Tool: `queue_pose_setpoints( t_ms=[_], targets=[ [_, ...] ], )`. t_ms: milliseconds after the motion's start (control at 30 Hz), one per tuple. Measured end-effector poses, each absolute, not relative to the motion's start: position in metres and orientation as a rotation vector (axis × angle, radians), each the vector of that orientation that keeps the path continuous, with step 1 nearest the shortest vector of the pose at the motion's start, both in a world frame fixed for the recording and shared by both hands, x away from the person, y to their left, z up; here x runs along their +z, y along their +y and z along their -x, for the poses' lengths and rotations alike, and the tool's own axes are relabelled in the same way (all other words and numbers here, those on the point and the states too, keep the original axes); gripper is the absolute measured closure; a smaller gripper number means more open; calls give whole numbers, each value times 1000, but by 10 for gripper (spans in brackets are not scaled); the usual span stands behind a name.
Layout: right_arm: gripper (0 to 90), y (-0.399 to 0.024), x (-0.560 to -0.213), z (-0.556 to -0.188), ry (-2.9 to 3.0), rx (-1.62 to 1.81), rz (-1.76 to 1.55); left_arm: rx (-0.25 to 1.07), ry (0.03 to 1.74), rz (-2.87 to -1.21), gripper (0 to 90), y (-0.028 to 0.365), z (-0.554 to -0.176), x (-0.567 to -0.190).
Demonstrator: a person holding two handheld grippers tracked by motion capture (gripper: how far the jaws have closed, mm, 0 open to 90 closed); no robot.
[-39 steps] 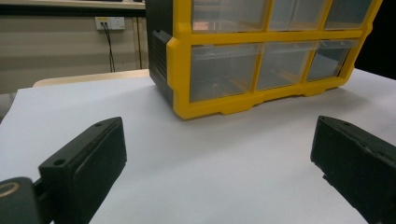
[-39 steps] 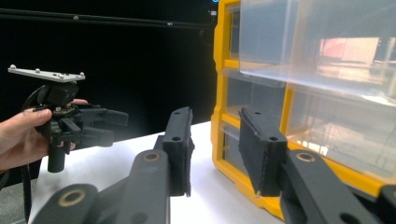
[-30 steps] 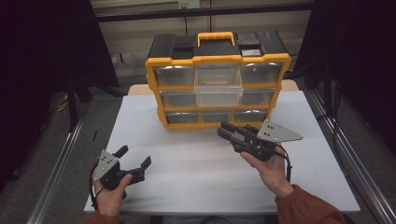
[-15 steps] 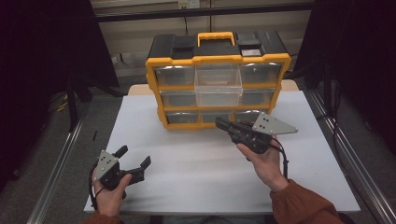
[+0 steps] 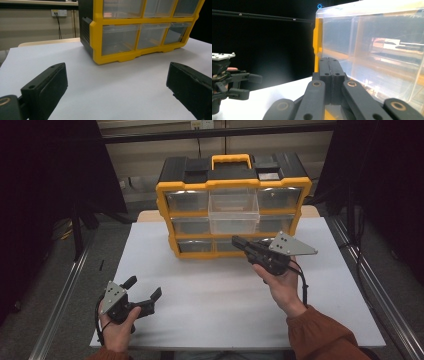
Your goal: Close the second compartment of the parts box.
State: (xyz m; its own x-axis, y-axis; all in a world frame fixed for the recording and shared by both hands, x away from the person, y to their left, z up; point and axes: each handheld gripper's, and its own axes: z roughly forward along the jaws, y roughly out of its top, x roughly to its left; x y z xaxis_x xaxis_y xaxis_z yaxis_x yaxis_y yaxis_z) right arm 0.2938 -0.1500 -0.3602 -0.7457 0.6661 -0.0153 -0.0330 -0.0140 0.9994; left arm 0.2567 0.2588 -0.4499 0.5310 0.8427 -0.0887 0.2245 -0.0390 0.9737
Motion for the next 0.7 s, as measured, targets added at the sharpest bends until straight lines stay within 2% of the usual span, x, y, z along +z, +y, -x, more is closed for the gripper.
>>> queue_pose_setpoints(
  t_ms=[700],
  targets=[
    [900, -162, -369, -313, 1746, 1749, -689, 641, 935, -1580, 36, 260, -257, -450]
  ],
)
